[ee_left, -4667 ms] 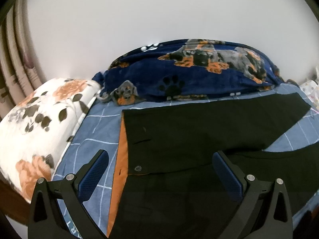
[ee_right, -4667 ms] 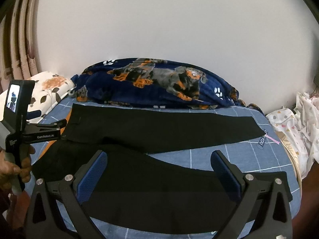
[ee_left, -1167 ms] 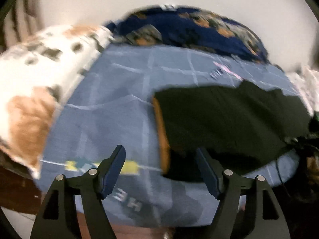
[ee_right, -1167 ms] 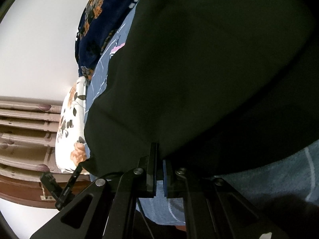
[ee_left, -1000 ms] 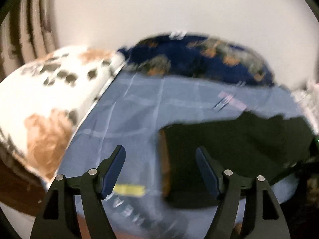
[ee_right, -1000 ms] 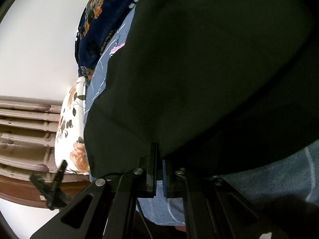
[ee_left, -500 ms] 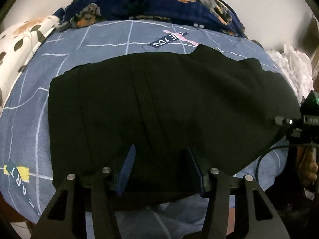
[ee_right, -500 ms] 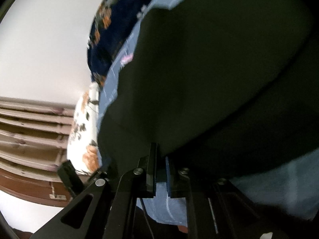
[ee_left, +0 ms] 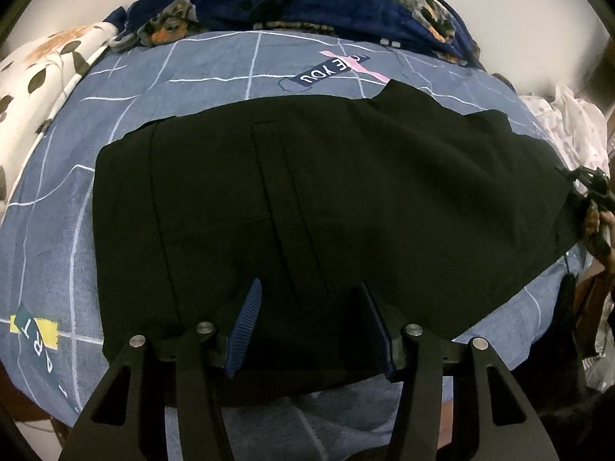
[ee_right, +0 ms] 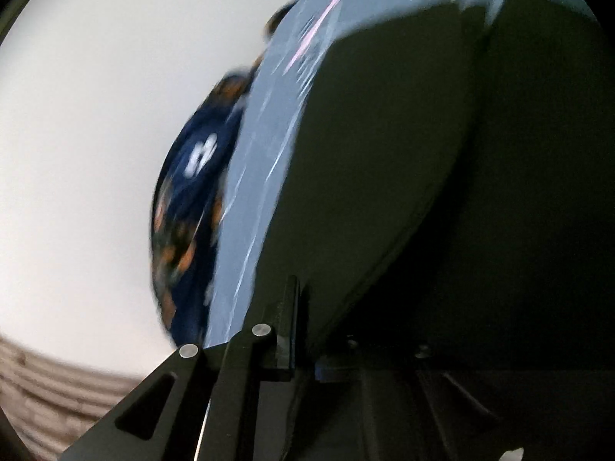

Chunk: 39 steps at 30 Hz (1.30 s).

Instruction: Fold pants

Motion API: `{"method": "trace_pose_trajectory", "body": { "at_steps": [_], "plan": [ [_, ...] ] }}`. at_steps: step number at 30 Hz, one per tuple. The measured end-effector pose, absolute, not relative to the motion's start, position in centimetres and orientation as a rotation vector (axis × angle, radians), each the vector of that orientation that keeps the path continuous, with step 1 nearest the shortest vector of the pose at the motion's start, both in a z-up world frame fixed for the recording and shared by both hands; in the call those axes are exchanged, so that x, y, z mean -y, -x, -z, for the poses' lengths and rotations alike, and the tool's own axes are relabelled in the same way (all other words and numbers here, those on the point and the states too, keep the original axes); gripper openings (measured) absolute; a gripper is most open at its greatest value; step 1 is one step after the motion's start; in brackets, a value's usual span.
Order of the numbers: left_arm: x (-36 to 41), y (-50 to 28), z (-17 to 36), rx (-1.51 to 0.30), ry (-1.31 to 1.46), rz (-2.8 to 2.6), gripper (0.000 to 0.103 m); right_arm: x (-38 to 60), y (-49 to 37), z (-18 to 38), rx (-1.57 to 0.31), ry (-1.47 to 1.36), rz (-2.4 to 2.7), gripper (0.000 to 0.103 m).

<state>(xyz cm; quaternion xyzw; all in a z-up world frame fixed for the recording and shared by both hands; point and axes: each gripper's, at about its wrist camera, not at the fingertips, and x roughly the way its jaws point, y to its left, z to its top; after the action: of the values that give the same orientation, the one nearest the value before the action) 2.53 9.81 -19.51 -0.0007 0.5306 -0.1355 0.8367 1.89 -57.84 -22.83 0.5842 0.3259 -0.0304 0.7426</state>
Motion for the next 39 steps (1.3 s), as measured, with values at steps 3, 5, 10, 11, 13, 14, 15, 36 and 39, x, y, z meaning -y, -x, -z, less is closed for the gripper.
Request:
{"method": "trace_pose_trajectory", "body": {
  "at_steps": [3, 5, 10, 11, 13, 14, 15, 36, 39],
  "plan": [
    [-9.6, -2.5, 19.5, -1.122, -0.016, 0.282, 0.054, 59.3, -1.6, 22.3, -0.732, -1.261, 0.102, 0.002],
    [-9.5, -2.6, 19.6, -1.120, -0.025, 0.284, 0.054, 58.7, -1.4, 21.1, -0.753, -1.177, 0.113, 0.002],
    [-9.9, -2.7, 19.4, -1.135, -0.014, 0.309, 0.054, 59.4, 2.3, 19.4, -0.732, -1.145, 0.146, 0.002],
    [-10.0, -2.8, 19.4, -1.139, -0.011, 0.317, 0.054, 59.9, 3.4, 19.5, -0.732, -1.155, 0.151, 0.002],
    [-10.2, -2.8, 19.3, -1.144, -0.004, 0.331, 0.054, 60.4, 5.7, 20.0, -0.735, -1.172, 0.174, 0.002],
    [-10.3, -2.8, 19.3, -1.145, -0.001, 0.338, 0.054, 60.8, 6.6, 20.3, -0.736, -1.183, 0.177, 0.002],
    [-10.4, -2.8, 19.3, -1.146, 0.000, 0.346, 0.054, 61.1, 7.6, 20.7, -0.734, -1.197, 0.189, 0.002],
    [-10.7, -2.4, 19.3, -1.129, -0.033, 0.471, 0.065, 63.9, 12.2, 22.3, -0.655, -1.303, 0.246, 0.002],
    [-10.5, -2.3, 19.4, -1.121, -0.048, 0.471, 0.068, 63.9, 12.7, 22.2, -0.658, -1.305, 0.262, 0.002]
  ]
}}
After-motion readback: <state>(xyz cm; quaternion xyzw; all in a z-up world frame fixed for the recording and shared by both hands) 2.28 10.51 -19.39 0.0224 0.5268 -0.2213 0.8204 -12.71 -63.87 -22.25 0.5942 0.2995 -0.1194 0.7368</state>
